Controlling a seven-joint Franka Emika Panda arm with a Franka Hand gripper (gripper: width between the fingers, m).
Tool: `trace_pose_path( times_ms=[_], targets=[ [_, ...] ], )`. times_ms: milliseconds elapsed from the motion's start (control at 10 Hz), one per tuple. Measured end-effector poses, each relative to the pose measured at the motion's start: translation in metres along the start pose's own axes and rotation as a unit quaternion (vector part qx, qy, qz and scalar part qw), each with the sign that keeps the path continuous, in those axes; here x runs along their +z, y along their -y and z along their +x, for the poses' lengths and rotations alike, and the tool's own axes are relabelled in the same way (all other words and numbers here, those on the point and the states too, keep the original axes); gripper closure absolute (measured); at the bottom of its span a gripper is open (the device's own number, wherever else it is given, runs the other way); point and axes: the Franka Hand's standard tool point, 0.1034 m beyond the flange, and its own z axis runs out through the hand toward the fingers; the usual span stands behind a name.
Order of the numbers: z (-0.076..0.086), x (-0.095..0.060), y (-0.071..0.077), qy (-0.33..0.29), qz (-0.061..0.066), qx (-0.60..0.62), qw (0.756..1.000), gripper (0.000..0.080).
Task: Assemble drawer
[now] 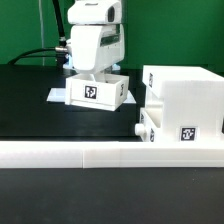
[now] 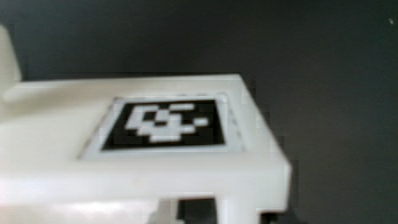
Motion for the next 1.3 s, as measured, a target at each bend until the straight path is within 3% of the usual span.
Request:
trace_pose_path(
  times_ms=[200, 400, 600, 1100, 1300],
  targets=[
    [-0.002, 0.001, -0.001, 0.002, 0.003, -0.056, 0.998, 0.0758],
    [0.001, 0.003, -0.017, 0.004, 0.014, -0.079, 0.997, 0.0758],
    [0.010, -0.003, -0.034, 0.003, 0.012, -0.081, 0.997, 0.0758],
    [0.010, -0.001, -0.035, 0.003, 0.015, -0.083, 0.996, 0.0758],
    [0.020, 0.000, -0.045, -0.002, 0.009, -0.108, 0.994, 0.0758]
  ],
)
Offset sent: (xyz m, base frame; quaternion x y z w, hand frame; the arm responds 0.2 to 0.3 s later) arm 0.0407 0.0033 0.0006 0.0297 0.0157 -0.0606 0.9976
